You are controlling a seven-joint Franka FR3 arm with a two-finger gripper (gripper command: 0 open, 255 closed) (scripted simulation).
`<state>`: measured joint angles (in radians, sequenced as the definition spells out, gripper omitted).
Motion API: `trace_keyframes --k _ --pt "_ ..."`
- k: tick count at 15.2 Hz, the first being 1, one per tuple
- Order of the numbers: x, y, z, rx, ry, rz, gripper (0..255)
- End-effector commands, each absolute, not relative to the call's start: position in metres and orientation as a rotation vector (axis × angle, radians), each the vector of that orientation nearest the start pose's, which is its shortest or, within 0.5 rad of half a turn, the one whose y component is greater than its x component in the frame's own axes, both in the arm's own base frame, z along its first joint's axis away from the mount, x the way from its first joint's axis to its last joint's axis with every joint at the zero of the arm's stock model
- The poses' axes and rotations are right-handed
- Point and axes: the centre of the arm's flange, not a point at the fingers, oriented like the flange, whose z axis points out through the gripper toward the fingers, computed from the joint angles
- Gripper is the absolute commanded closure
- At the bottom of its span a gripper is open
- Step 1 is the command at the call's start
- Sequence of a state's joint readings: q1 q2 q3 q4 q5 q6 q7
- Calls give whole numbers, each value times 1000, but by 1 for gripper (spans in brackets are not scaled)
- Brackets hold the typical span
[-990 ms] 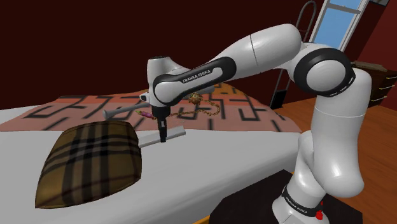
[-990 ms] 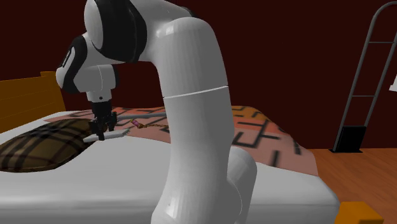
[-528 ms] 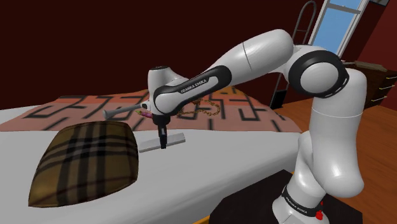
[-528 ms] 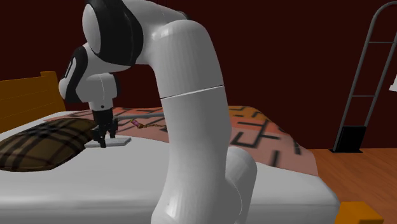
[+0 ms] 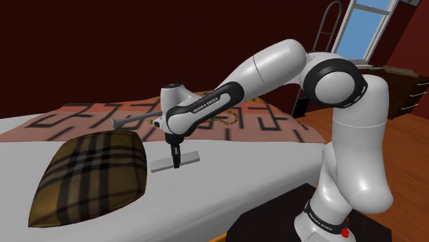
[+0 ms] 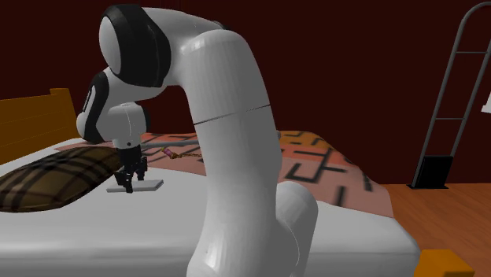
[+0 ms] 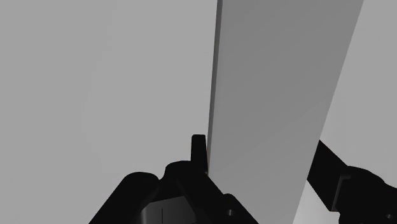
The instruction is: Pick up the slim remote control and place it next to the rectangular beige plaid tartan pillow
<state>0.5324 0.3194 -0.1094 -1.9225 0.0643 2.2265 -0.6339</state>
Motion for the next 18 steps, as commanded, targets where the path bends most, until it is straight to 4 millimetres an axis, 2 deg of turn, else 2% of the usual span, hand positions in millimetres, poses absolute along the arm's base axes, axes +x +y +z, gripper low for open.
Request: trace_keyframes --k 1,2,10,11,16,18 --pt "559 257 315 -2725 -1529 16 255" --pt "559 257 307 -2725 -1529 16 255" --pt "559 257 307 -2725 -1529 16 255" --pt "560 257 307 -2725 -1529 16 0" --pt "560 257 307 -2725 -1529 16 0" --pt "560 256 333 -2725 -1529 16 0"
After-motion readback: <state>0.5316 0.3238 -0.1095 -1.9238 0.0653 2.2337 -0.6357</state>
